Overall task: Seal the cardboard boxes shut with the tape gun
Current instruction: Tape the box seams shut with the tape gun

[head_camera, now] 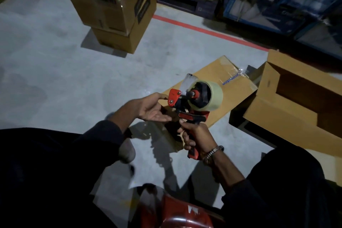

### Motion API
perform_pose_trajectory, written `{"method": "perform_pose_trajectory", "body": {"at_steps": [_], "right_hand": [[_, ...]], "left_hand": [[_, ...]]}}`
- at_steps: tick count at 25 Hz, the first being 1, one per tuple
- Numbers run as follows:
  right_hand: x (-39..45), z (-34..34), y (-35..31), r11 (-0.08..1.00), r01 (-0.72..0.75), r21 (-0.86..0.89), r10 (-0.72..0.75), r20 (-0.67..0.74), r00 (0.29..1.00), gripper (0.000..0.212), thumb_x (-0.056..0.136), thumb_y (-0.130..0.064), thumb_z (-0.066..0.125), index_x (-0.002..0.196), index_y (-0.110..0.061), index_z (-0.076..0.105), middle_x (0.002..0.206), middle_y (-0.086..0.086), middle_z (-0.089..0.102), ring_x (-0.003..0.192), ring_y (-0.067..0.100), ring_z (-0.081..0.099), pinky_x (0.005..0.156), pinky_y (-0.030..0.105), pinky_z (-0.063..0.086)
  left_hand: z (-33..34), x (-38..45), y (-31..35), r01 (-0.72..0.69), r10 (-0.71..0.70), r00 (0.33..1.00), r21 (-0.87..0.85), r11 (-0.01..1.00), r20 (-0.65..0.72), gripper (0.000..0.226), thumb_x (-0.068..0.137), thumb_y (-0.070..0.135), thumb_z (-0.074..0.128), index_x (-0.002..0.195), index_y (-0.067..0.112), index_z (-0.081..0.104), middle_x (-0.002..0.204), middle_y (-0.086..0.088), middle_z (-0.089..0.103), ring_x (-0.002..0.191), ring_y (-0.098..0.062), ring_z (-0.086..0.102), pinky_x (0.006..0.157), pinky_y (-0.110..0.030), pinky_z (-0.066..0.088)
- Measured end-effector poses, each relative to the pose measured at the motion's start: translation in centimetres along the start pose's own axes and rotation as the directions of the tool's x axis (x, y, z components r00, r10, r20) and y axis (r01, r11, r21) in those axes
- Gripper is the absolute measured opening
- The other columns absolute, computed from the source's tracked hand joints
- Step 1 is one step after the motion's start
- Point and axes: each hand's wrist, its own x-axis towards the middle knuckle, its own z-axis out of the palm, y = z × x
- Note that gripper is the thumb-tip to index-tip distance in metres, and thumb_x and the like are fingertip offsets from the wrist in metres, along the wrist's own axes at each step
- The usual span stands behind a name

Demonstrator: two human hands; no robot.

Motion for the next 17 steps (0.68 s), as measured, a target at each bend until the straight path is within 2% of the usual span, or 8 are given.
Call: {"method": "perform_pose_trajectory", "body": {"at_steps": [3,5,7,10,13,15,17], "right_hand": [[-0.2,-0.2,-0.4,0.998,0.029,-0.05,-0.028,0.01,1.0,0.033,0.097,-0.026,0.068,0.088,0.006,0.064,0.054,0.013,0.042,0.032,0.013,0.027,0.04,0.021,0.028],[-0.2,-0.3,-0.3,0.998,0.035,-0.058,-0.033,0.033,0.999,0.033,0.097,-0.025,0.068,0.086,0.005,0.064,0.054,0.013,0.042,0.032,0.013,0.027,0.04,0.021,0.029],[0.0,-0.2,-0.2,0.998,0.035,-0.058,-0.032,0.057,0.998,0.03,0.097,-0.023,0.068,0.086,0.006,0.064,0.052,0.012,0.042,0.032,0.012,0.026,0.04,0.02,0.029],[1.7,0.7,0.4,0.993,0.026,-0.112,-0.018,0.074,0.997,0.031,0.096,-0.021,0.069,0.083,0.006,0.064,0.05,0.011,0.043,0.032,0.014,0.027,0.04,0.021,0.028],[4.2,1.9,1.6,0.986,0.023,-0.164,-0.009,0.084,0.996,0.033,0.094,-0.025,0.072,0.079,0.004,0.064,0.051,0.011,0.045,0.034,0.017,0.028,0.041,0.022,0.028],[5.9,2.4,2.3,0.978,0.017,-0.207,-0.002,0.073,0.997,0.034,0.093,-0.025,0.073,0.077,0.003,0.064,0.051,0.011,0.045,0.036,0.017,0.029,0.042,0.023,0.027],[7.1,1.9,3.2,0.962,0.022,-0.273,-0.008,0.052,0.999,0.031,0.092,-0.024,0.074,0.075,-0.001,0.061,0.052,0.012,0.044,0.039,0.018,0.03,0.044,0.027,0.025]], "left_hand": [[-1.0,-1.5,1.0,-0.066,0.066,0.996,-0.006,0.998,-0.065,0.021,0.104,0.009,0.054,0.112,-0.006,0.067,0.088,-0.018,0.078,0.069,-0.02,0.078,0.058,-0.026,0.063],[-1.3,-1.5,1.3,-0.062,0.073,0.988,0.087,0.994,-0.138,0.018,0.103,-0.002,0.053,0.113,-0.007,0.067,0.086,-0.016,0.078,0.07,-0.016,0.078,0.06,-0.022,0.062],[-1.6,-1.2,2.0,-0.024,0.072,0.982,0.263,0.965,-0.175,0.025,0.101,-0.005,0.052,0.121,-0.005,0.067,0.091,-0.014,0.079,0.074,-0.013,0.078,0.065,-0.02,0.062],[-3.4,-0.7,3.6,-0.05,0.174,0.957,0.46,0.886,-0.232,0.022,0.097,-0.009,0.057,0.102,0.001,0.076,0.087,-0.009,0.08,0.075,-0.01,0.076,0.072,-0.02,0.063],[-5.9,0.5,4.6,-0.03,0.244,0.933,0.618,0.786,-0.266,0.012,0.082,-0.004,0.075,0.093,-0.003,0.08,0.089,-0.013,0.077,0.081,-0.018,0.074,0.086,-0.029,0.062],[-7.2,1.8,4.8,0.021,0.254,0.916,0.67,0.742,-0.311,0.011,0.078,-0.001,0.079,0.089,-0.004,0.078,0.083,-0.016,0.073,0.072,-0.021,0.071,0.077,-0.029,0.06],[-8.8,2.6,4.7,0.069,0.246,0.89,0.648,0.759,-0.384,0.006,0.089,0.001,0.072,0.091,0.004,0.076,0.078,-0.017,0.072,0.058,-0.017,0.068,0.057,-0.022,0.057]]}}
